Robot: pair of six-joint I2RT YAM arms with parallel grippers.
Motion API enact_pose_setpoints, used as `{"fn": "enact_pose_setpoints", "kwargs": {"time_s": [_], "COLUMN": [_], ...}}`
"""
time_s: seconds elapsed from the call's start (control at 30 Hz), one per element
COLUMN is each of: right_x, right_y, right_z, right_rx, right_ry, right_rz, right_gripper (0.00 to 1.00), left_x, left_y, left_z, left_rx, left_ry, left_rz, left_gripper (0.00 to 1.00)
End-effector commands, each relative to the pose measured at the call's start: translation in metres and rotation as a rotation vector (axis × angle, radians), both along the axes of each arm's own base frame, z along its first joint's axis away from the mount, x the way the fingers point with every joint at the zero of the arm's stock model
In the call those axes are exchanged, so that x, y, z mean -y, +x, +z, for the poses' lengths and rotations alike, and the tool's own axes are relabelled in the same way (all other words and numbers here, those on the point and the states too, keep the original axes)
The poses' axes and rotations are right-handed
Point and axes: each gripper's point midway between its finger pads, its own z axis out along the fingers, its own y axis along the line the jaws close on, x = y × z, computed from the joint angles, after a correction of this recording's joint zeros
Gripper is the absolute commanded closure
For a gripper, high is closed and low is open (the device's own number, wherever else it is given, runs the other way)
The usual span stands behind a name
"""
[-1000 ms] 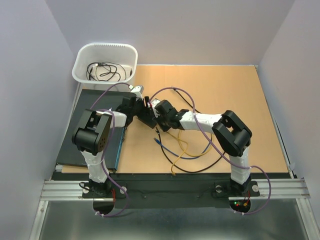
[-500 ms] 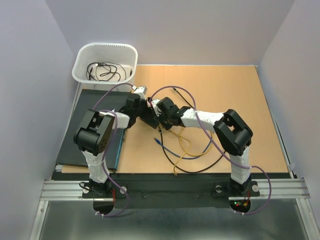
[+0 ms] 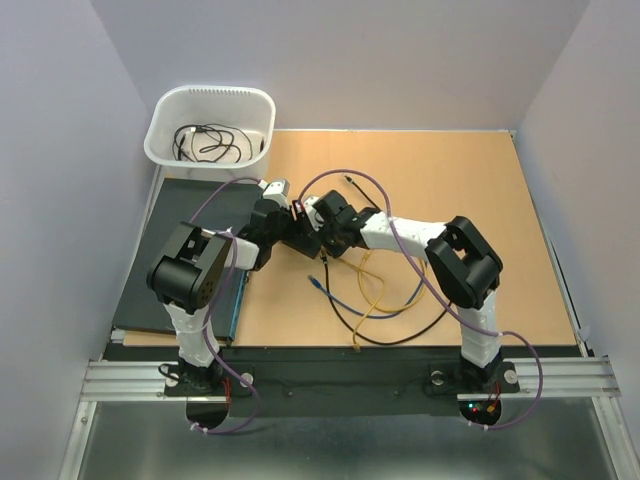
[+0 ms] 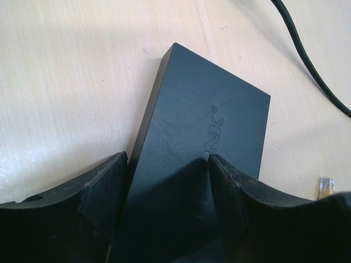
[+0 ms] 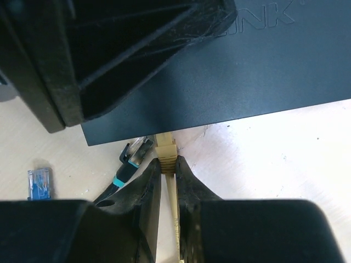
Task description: Insert the plug into the switch port
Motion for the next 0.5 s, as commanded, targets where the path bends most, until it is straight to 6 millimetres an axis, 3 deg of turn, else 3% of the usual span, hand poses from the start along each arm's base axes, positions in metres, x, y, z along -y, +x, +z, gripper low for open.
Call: {"fn": "enact_pose_setpoints", "kwargs": {"time_s": [0.0,0.13,0.23,0.4,0.47], "right_x": [-0.08,-0.09,-0.102,-0.111,-0.111], "right_y": [0.049,0.047,0.046,0.047,0.05], "right_z": [0.094,0.12,0.129,0.124,0.119], "right_rx": [0.31,0.384,0.386,0.351,0.341], "right_ry": [0.407,0.5,0.547,0.557,0.552], "right_rz": [0.088,0.143,0.185,0.193,0.177], "right_gripper": [1.0,0.99,0.99,1.0,1.0], "left_x": [0.044,0.05,0.053,0.037,0.024], "left_y": [-0.092,-0.091,-0.087,-0.071,-0.055], "left_z": [-0.042,-0.04,-0.038,-0.043,-0.043], "left_rx": [-0.32,-0.314,-0.317,-0.342,-0.356], "left_ry": [-0.094,-0.102,-0.11,-0.093,-0.104], "left_rz": [-0.235,-0.273,-0.297,-0.265,-0.24], "left_gripper": [0.3,0.3,0.3,0.3,0.3]}}
